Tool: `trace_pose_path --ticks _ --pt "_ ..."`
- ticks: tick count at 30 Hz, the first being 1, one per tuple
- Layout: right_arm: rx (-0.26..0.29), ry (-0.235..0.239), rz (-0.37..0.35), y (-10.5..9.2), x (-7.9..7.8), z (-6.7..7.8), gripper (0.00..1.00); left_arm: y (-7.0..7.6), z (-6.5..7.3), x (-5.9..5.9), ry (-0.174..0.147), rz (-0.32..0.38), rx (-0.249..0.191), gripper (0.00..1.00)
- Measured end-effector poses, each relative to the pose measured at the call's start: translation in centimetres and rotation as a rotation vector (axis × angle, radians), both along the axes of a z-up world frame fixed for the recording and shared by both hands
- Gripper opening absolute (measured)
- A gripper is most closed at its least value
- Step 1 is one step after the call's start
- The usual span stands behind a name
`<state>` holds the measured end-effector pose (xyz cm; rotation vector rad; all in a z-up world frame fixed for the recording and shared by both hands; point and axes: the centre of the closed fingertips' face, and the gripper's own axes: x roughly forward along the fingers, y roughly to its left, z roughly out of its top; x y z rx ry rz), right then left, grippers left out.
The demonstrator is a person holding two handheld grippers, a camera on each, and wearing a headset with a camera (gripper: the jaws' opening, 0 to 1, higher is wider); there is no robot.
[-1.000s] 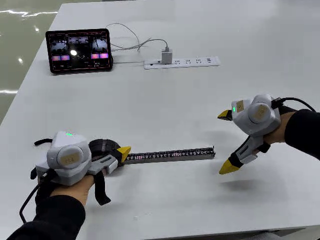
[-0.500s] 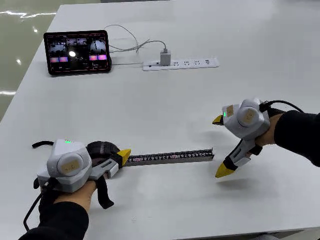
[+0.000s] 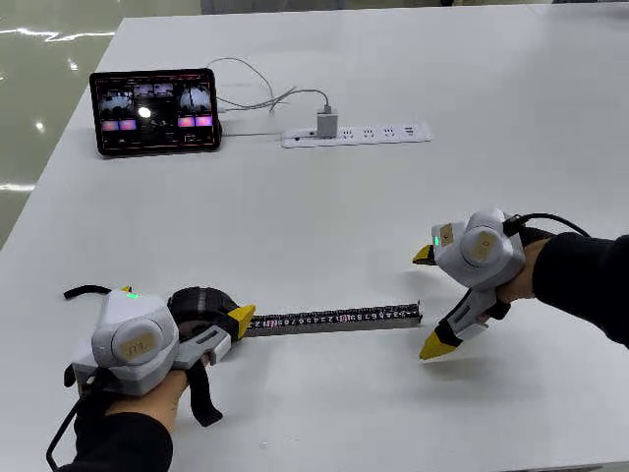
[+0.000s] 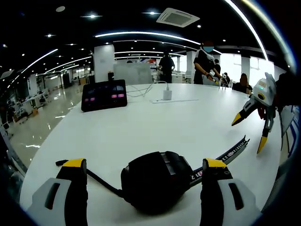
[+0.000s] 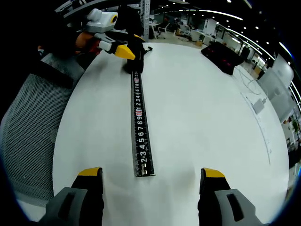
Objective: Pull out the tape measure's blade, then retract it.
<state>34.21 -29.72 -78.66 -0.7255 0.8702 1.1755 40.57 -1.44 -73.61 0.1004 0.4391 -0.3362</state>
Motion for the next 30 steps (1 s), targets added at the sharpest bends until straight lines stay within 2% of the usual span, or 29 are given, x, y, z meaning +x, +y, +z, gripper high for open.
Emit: trace_pose_path --ticks 3,7,12,24,30 --pt "0.006 0.0 0.025 0.2 -0.1 0.0 0.7 0.0 -0.1 0.0 0.004 0.002 -0.002 0.99" --pt "0.005 0.001 0.042 0.3 -0.5 0.0 0.6 0.1 -0.2 0.0 0.008 0.007 -0.007 0.99" --pt "0.006 0.007 0.054 0.5 -0.7 0.0 0.41 0.1 -0.2 0.0 0.009 0.009 -0.008 0.99" --pt "-0.017 0.015 0.074 0.5 -1.0 -0.3 0.22 0.1 -0.2 0.0 0.007 0.007 -0.001 0.99" --pt "-0.031 0.013 0.08 0.5 -1.0 -0.3 0.17 0.2 -0.1 0.1 0.004 0.009 -0.004 0.99"
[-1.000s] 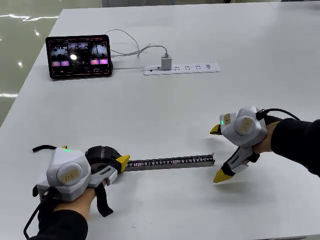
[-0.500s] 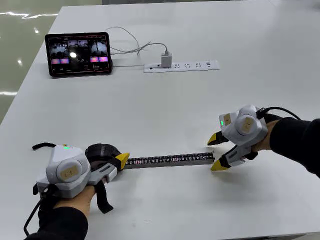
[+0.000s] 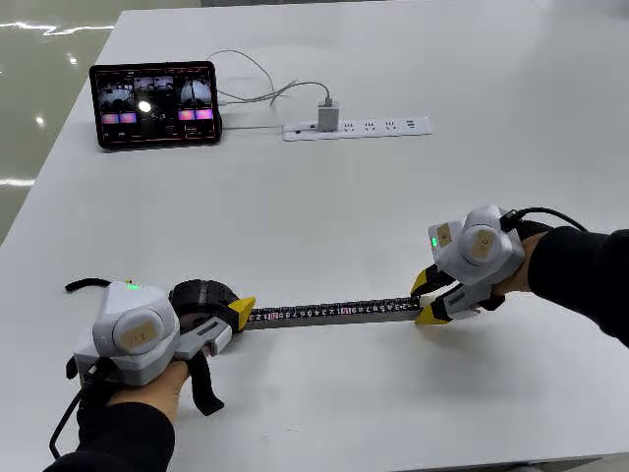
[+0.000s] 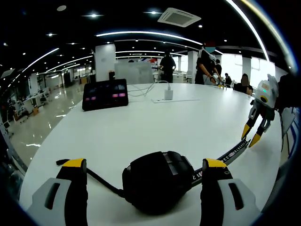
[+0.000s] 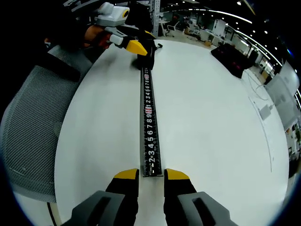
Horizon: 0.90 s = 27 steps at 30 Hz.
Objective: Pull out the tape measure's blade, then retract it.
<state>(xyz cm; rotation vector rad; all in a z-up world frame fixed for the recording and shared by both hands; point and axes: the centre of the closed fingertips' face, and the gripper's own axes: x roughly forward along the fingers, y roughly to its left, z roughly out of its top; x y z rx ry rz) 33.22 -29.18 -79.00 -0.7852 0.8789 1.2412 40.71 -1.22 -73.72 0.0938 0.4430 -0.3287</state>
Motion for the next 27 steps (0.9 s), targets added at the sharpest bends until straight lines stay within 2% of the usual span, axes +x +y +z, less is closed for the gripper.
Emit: trace_pose_path --ticks 9,11,12,17,19,20,24,27 --pt "-0.025 0.003 0.017 -0.2 0.0 -0.3 0.12 0.0 0.0 0.0 0.003 0.005 -0.001 0.99" --pt "-0.027 0.01 0.017 -0.2 -0.1 -0.4 0.11 0.1 0.0 0.0 0.001 0.005 0.003 0.99" --pt "-0.03 0.024 -0.007 -0.3 0.0 -0.4 0.11 0.0 0.0 0.0 0.003 0.005 -0.001 0.99" --pt "-0.065 0.021 -0.006 -0.2 -0.1 -0.4 0.11 -0.1 -0.2 -0.1 0.01 0.004 -0.002 0.98" --pt "-0.079 0.018 -0.001 -0.1 -0.2 -0.5 0.11 -0.2 -0.3 -0.1 0.013 0.003 0.001 0.97" --pt "-0.086 0.035 -0.033 -0.2 0.0 -0.5 0.11 -0.2 -0.5 -0.1 0.019 0.003 -0.001 0.96" --pt "-0.115 0.033 -0.015 -0.2 -0.1 -0.6 0.1 -0.6 -0.7 -0.4 0.038 0.0 -0.008 0.88" --pt "-0.124 0.048 -0.041 -0.2 0.0 -0.6 0.1 -0.8 -1.0 -0.6 0.052 0.0 -0.013 0.84"
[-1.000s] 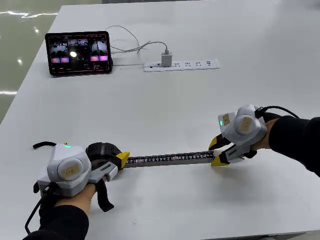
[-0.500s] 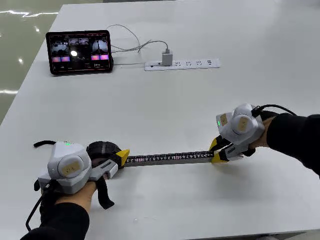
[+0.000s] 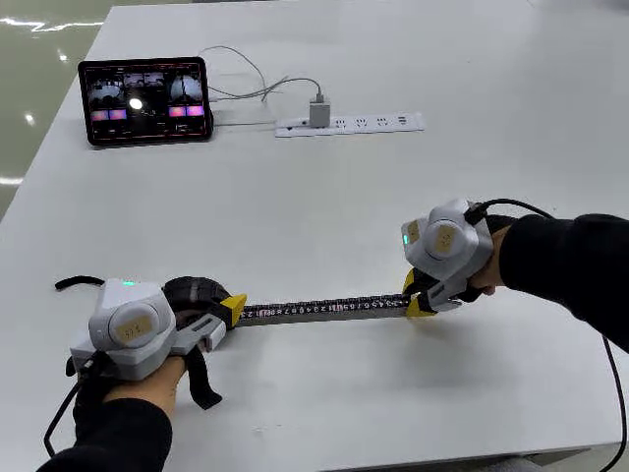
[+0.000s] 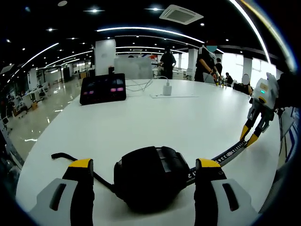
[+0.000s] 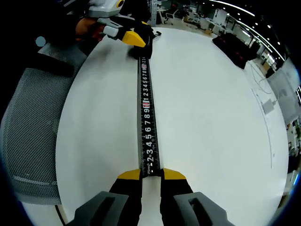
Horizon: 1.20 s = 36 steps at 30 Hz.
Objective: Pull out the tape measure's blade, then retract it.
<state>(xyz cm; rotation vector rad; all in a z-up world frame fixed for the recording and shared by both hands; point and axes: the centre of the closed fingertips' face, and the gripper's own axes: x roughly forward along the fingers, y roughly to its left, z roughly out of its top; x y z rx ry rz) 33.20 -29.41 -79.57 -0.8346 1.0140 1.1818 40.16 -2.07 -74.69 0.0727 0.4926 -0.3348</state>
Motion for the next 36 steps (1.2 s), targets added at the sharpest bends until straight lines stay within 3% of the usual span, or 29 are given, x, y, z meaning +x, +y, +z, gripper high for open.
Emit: trace_pose_path --ticks 5,7,8,10,17,22,36 --pt "-0.036 0.01 -0.032 0.1 0.06 -0.09 0.1 -0.61 -0.35 -0.28 0.029 -0.001 -0.012 0.76" --pt "-0.052 0.017 -0.06 0.11 0.1 -0.09 0.1 -0.83 -0.67 -0.6 0.069 0.008 -0.032 0.64" --pt "-0.061 0.022 -0.081 0.04 0.07 -0.08 0.1 0.0 -0.64 -0.39 0.058 0.044 0.0 0.63" --pt "-0.075 0.015 -0.075 0.21 0.03 -0.06 0.1 -0.37 -0.72 -0.19 0.069 0.051 -0.043 0.62" --pt "-0.049 0.015 -0.056 -0.12 0.03 -0.01 0.09 -0.46 -0.74 -0.43 0.079 0.047 -0.038 0.61" --pt "-0.037 0.008 -0.06 0.04 -0.05 0.02 0.08 -0.56 -0.69 -0.58 0.079 0.03 -0.005 0.59" --pt "-0.052 0.018 -0.082 0.31 0.1 0.01 0.08 -0.54 -0.65 -0.57 0.083 0.027 -0.011 0.59"
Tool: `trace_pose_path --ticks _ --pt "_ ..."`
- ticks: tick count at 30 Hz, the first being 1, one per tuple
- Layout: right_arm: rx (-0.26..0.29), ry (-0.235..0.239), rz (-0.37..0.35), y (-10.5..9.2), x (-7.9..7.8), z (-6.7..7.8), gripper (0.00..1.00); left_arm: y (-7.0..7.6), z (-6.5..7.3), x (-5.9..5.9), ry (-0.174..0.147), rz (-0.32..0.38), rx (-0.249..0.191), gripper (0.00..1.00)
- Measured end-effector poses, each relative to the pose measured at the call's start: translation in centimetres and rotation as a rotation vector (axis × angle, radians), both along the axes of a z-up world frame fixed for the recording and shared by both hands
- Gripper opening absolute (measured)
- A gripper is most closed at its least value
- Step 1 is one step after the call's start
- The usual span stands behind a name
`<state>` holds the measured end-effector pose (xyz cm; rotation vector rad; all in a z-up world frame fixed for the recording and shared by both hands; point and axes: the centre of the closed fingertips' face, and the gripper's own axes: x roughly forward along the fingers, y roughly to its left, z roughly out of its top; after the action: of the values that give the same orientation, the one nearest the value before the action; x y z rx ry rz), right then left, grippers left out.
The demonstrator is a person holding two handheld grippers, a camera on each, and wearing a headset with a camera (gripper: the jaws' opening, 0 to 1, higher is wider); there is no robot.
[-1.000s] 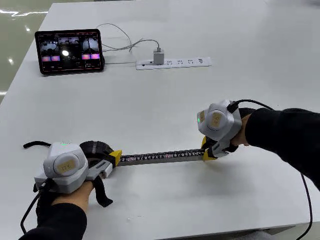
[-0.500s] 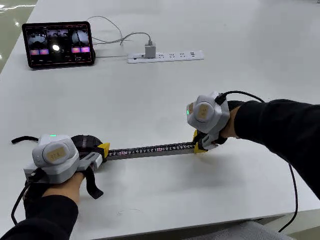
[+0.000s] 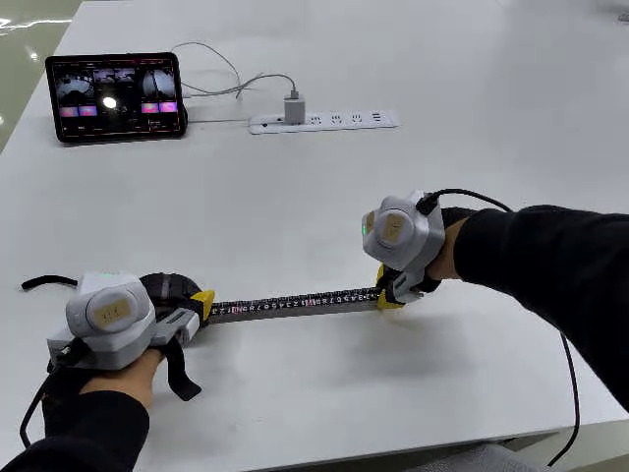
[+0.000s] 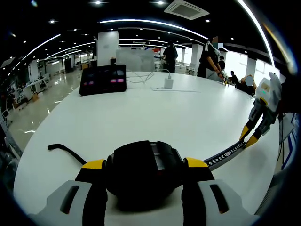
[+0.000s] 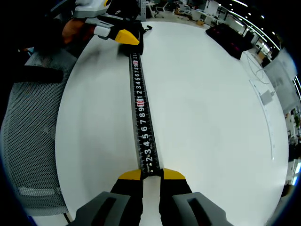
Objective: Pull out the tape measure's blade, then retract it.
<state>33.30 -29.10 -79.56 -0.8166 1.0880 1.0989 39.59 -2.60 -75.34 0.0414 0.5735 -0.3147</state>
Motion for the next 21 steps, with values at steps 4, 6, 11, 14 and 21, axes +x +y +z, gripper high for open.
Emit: trace_pose_path --ticks 4,6,11,14,21 --pt "-0.01 0.001 -0.01 0.11 0.03 -0.06 0.09 0.06 -0.06 0.01 0.001 0.0 0.001 0.59" --pt "-0.002 0.006 -0.017 0.1 0.11 -0.05 0.09 0.07 -0.06 0.0 0.005 0.0 0.001 0.59" --pt "0.009 0.013 -0.013 0.27 0.15 -0.08 0.08 0.13 -0.14 0.0 0.011 0.0 0.0 0.59" --pt "0.0 0.011 -0.011 0.49 0.12 -0.06 0.09 0.16 -0.18 -0.02 0.012 0.0 0.001 0.59" --pt "-0.013 0.008 -0.02 0.66 0.15 -0.06 0.09 0.21 -0.2 -0.01 0.015 0.0 0.001 0.59"
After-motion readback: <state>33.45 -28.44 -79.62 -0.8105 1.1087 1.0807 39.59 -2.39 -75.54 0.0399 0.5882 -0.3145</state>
